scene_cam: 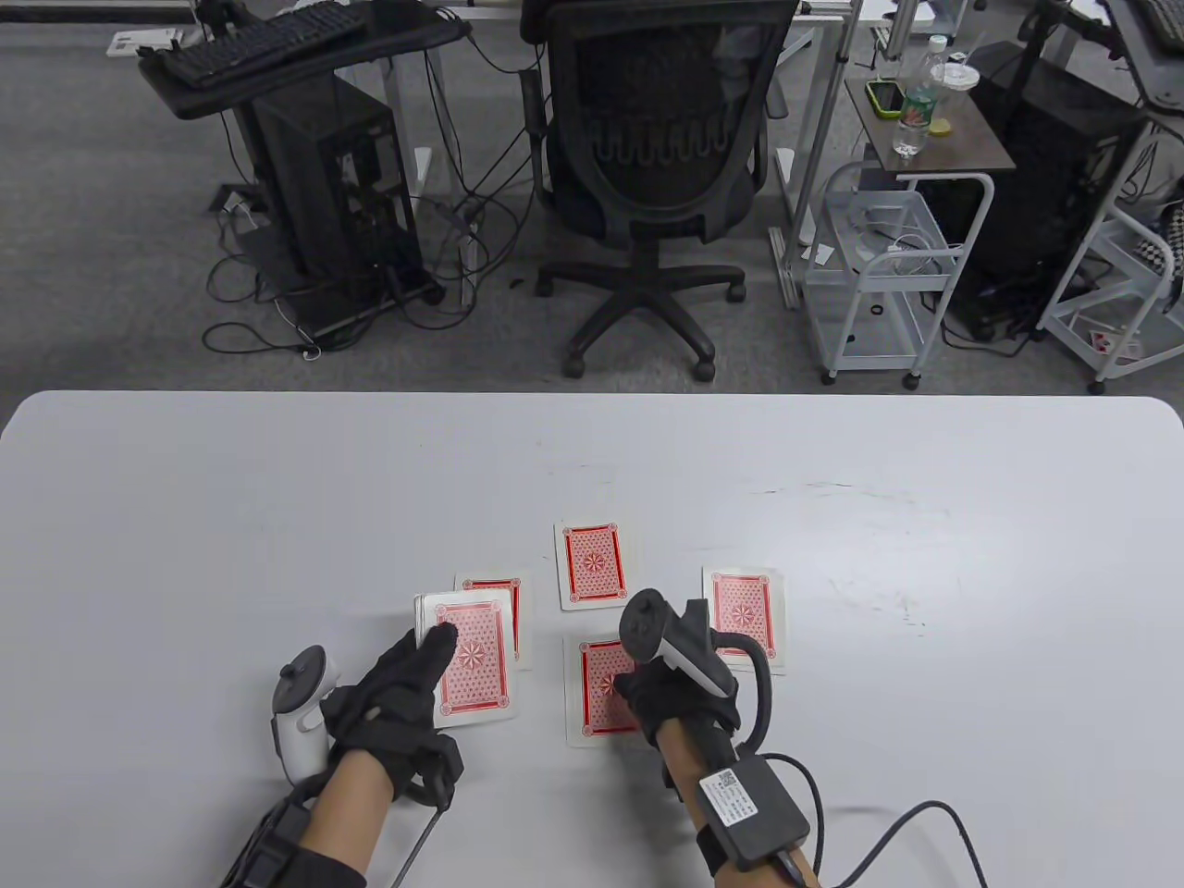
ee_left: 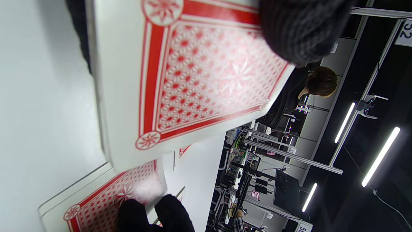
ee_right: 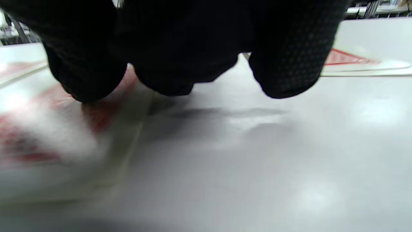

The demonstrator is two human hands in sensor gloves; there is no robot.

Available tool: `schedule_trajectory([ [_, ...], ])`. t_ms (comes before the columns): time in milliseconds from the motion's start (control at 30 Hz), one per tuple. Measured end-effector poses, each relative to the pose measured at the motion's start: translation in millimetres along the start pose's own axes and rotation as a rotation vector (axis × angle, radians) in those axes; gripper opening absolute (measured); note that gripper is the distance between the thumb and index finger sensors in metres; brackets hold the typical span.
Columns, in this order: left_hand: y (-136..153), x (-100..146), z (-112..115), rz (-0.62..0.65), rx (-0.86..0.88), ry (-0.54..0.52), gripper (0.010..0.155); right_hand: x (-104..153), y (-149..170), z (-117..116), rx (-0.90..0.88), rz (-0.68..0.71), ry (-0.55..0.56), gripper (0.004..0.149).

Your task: Four-player card dealing with fan arrangement

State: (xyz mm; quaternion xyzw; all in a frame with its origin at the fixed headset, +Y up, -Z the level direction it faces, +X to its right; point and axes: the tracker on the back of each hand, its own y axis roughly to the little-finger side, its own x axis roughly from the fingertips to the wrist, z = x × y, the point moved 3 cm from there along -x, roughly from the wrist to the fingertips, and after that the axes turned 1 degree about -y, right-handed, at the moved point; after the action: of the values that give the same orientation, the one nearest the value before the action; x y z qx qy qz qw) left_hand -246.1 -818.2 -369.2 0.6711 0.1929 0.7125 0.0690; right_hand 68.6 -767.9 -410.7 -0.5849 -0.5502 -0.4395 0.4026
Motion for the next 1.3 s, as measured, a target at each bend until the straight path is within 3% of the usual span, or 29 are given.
schedule_trajectory([
  [67, -0.3, 0.6, 0.6, -0.003, 0.002, -0.001, 0.051, 2.6, 1.1, 6.5, -0.041, 0.008, 0.013, 0.078],
  [200, -2.4, 1.5, 3.2, 0.008, 0.015, 0.008, 0.05, 12.6, 2.9, 30.6, -0.294, 0.089, 0.079, 0.073],
  [267, -3.3, 3.0, 8.8, 0.017, 0.03, 0.025, 0.05, 18.9, -3.7, 39.3, -0.473, 0.194, 0.096, 0.07],
  [367, -4.4, 6.1, 22.2, 0.026, 0.041, 0.076, 0.05, 24.8, -23.4, 35.3, -0.744, 0.366, 0.036, 0.07],
  [433, -4.3, 8.1, 29.9, 0.031, 0.033, 0.098, 0.05, 27.0, -37.7, 30.0, -0.827, 0.452, -0.001, 0.073],
  [600, -2.0, 13.0, 38.4, 0.012, 0.012, 0.088, 0.05, 30.4, -49.8, 25.1, -0.753, 0.397, 0.057, 0.062],
  [767, -2.7, 8.6, 33.4, -0.002, 0.027, 0.135, 0.051, 22.1, -44.4, 21.7, -0.854, 0.387, -0.004, 0.062],
  [867, -7.7, 6.2, 23.2, 0.009, 0.036, 0.125, 0.05, 15.0, -46.3, 24.7, -0.902, 0.388, -0.033, 0.063],
  [1033, -15.9, 6.3, -23.4, 0.028, 0.081, -0.038, 0.05, -2.0, -54.2, 45.1, -0.865, 0.36, 0.01, 0.069],
  [1200, -12.9, 5.9, -78.1, 0.009, 0.117, -0.189, 0.05, -33.6, -81.7, 56.1, -0.63, 0.276, -0.004, 0.075],
  [1300, -10.4, 4.5, -90.7, 0.008, 0.169, -0.217, 0.051, -51.8, -103.6, 50.6, -0.472, 0.227, -0.003, 0.077],
])
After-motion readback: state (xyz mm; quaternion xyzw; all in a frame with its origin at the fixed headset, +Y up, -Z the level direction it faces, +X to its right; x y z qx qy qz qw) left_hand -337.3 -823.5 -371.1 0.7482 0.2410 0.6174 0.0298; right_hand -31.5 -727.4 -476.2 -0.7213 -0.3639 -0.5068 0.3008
